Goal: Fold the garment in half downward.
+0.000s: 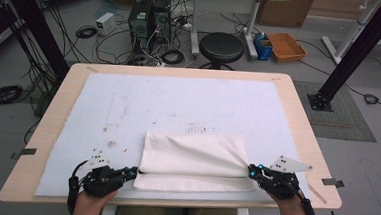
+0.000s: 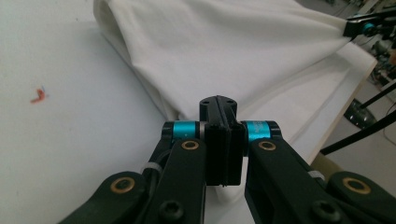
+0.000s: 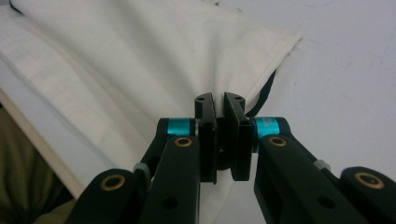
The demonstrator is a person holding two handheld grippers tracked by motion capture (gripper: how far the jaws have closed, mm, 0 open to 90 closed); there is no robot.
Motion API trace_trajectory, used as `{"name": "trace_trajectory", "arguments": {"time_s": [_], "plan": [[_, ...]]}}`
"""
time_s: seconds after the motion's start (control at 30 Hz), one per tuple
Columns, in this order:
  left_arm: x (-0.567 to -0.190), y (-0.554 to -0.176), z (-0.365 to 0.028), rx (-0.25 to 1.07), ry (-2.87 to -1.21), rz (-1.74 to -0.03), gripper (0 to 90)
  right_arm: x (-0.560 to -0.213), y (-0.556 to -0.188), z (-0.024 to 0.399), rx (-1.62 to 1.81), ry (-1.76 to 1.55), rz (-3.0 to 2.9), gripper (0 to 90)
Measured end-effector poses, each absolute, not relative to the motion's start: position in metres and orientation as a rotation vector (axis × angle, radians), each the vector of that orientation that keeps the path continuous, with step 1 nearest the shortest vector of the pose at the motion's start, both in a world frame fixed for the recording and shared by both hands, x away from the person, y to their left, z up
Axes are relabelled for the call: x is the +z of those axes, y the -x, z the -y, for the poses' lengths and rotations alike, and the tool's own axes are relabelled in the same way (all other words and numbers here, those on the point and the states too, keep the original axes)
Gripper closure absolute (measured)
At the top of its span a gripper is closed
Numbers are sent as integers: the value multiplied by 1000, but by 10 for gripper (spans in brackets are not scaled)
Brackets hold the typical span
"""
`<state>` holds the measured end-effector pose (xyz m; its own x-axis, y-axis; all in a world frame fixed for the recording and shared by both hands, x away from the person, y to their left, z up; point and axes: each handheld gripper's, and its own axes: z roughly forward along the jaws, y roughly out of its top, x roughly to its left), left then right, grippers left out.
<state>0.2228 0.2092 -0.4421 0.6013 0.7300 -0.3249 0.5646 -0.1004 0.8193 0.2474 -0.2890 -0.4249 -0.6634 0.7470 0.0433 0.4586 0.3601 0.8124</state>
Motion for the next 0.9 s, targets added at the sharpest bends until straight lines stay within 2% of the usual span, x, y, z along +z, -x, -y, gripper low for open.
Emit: {"name": "trace_trajectory", "arguments": {"time_s": [0.07,0.1,0.13,0.17,0.3,0.43,0.5,0.63,0.7,0.77,0.9], "plan": [[-441,-225,-209,237,-1774,-1081,885,-426,-243,291,1204,-1052,-2294,846],[-441,-229,-209,246,-1771,-1096,835,-426,-244,291,1203,-1062,-2292,846],[-441,-232,-207,253,-1766,-1108,733,-426,-245,291,1200,-1063,-2286,845],[-441,-237,-205,267,-1762,-1114,676,-426,-247,290,1200,-1068,-2282,845],[-443,-258,-195,285,-1782,-1140,568,-429,-256,285,1180,-1057,-2289,845],[-446,-265,-183,271,-1825,-1121,579,-430,-258,283,1171,-1059,-2295,845],[-448,-265,-178,292,-1867,-1121,607,-430,-257,284,1175,-1064,-2292,845],[-451,-265,-177,308,-1898,-1138,718,-432,-259,285,1171,-1066,-2298,844],[-451,-264,-178,317,-1900,-1142,731,-432,-258,285,1172,-1068,-2301,844],[-446,-260,-179,336,-1881,-1128,729,-432,-257,285,1170,-1064,-2302,844],[-440,-249,-181,394,-1903,-1099,611,-432,-256,284,1168,-1061,-2303,844]]}}
